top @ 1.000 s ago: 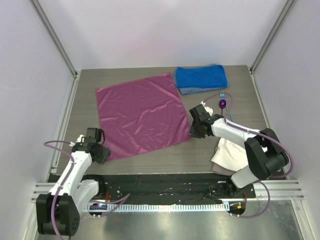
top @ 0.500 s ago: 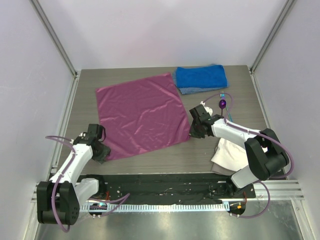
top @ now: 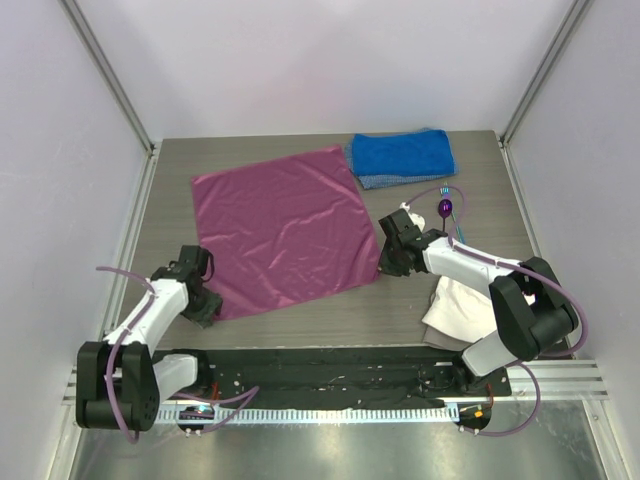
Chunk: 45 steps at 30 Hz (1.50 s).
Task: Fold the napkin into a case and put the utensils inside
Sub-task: Pick up the flattened napkin from the center of the board.
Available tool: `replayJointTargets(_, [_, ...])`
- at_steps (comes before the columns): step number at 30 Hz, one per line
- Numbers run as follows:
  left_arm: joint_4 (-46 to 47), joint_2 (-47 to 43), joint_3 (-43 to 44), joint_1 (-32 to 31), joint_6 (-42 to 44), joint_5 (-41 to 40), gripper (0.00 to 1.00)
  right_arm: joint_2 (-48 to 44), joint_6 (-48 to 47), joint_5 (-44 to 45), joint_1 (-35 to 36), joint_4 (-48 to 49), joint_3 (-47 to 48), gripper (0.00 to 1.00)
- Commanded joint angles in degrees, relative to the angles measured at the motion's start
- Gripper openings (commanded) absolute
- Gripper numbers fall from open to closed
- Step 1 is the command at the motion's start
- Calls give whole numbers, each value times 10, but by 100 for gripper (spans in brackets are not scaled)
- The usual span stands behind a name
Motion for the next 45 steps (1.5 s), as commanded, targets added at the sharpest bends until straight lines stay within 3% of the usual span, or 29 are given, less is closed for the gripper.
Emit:
replayJointTargets(1, [-18,32,3,0,-17,-42,39,-13,-6,3,-2,17,1,1])
replayJointTargets(8, [27,75,-5,0,-5,-32,28,-13,-7,2,-4,16,4,1])
replayJointTargets(15, [37,34,7,0,30,-34,7,-9,-20,-1,-6,22,4,1])
replayJointTargets(23, [11,-124,44,0,62,10,0,-35,-65,-38,-9,59,23,1])
replayJointTargets(30, [0,-175,124,0,122,75,0,-95,-82,-71,-9,82,48,1])
replayJointTargets(37, [-10,-219,280,0,155,101,0,-206,-104,-90,-10,42,136,1])
replayJointTargets(45, [-26,-266,583,0,212,117,0,-390,-148,-105,-10,-1,258,1])
